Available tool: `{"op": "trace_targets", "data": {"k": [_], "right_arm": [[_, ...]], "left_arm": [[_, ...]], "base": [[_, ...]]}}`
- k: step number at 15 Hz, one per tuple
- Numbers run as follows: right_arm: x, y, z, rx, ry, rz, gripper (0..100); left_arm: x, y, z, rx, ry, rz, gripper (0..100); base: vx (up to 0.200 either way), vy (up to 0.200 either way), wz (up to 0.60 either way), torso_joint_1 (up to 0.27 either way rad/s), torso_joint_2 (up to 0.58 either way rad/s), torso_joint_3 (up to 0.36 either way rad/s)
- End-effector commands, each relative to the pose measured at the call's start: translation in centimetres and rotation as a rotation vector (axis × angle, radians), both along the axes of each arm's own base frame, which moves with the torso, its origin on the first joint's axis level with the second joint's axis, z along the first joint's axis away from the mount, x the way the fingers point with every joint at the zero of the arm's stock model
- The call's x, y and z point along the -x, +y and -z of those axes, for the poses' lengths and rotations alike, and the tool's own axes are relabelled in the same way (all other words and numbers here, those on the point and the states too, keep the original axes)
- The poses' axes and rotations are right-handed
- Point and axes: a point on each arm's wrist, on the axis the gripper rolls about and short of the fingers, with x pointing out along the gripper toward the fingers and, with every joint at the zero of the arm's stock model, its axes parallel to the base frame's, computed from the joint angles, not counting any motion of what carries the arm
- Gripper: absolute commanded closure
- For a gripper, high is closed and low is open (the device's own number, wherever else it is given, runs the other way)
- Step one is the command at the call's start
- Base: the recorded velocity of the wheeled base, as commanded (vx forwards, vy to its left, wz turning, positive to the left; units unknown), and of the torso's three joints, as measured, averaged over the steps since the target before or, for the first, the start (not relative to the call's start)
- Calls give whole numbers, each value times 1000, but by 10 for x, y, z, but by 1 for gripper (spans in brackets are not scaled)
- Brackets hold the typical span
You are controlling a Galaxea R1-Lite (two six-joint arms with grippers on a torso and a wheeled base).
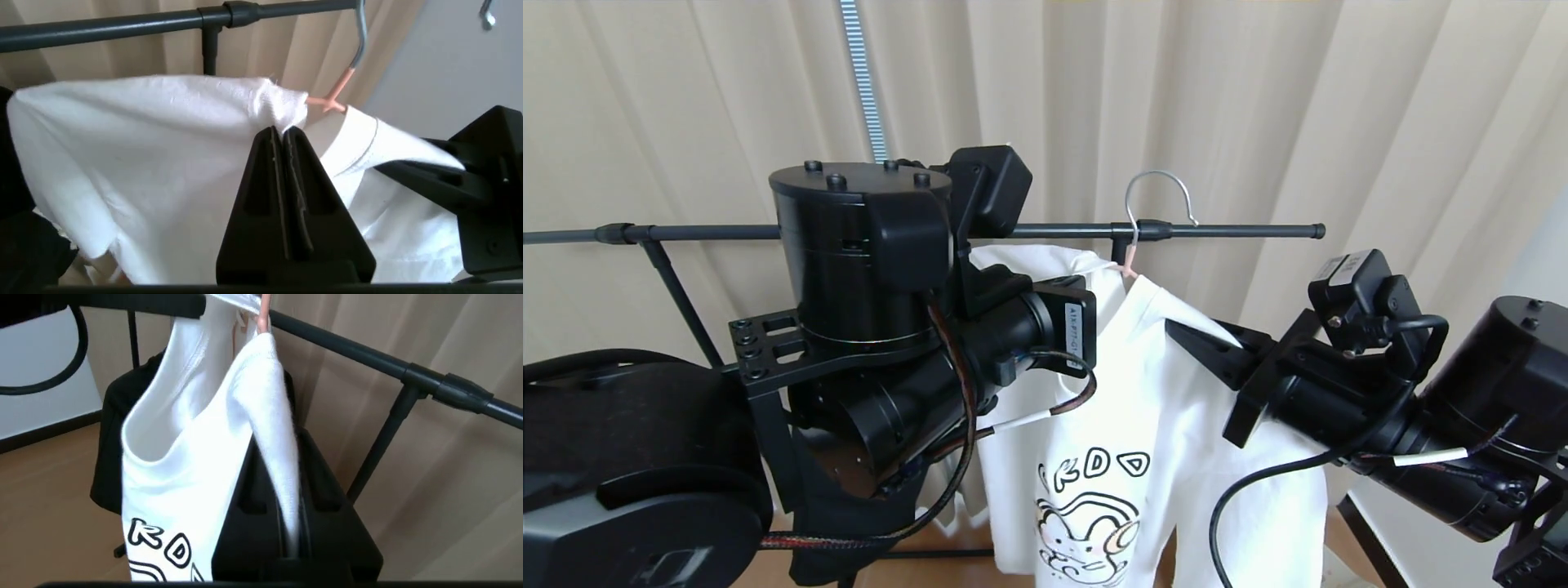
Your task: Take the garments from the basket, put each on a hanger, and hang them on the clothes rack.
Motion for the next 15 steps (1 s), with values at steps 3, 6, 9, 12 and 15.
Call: {"op": "trace_targets", "data": {"k": [3, 6, 9, 12, 15], "right_arm": [[1, 0, -2, -44, -21, -6, 100], [4, 2, -3, -55, -33, -21, 100], [5, 2, -3, -58, -34, -23, 100], [10, 4, -3, -72, -58, -43, 100], [10, 4, -3, -73, -57, -45, 100]], "left_arm": [[0, 1, 3, -9, 7, -1, 100], [1, 1, 5, -10, 12, 0, 100], [0, 0, 6, -1, 3, 2, 100], [1, 1, 8, -7, 9, 19, 0], [2, 1, 9, -3, 11, 38, 0]], "base": [[0, 0, 0, 0, 0, 0], [0, 0, 0, 0, 0, 0], [0, 0, 0, 0, 0, 0], [0, 0, 0, 0, 0, 0], [0, 0, 0, 0, 0, 0]]}}
